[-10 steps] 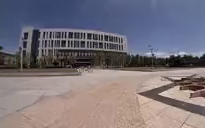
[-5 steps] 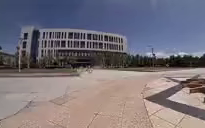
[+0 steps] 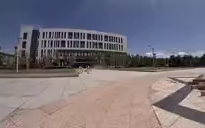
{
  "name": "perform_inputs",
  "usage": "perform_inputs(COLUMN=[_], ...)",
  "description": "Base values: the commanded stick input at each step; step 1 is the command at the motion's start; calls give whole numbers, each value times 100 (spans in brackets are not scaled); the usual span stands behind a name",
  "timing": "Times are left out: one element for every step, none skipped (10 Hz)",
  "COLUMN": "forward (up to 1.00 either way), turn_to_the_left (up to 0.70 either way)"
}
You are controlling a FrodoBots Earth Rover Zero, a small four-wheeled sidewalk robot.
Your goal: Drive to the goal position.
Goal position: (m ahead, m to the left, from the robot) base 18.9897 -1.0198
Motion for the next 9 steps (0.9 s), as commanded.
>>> perform_inputs(forward=[70,70,70,70,70,70,70,70,70], turn_to_the_left=[0,0,0,0,0,0,0,0,0])
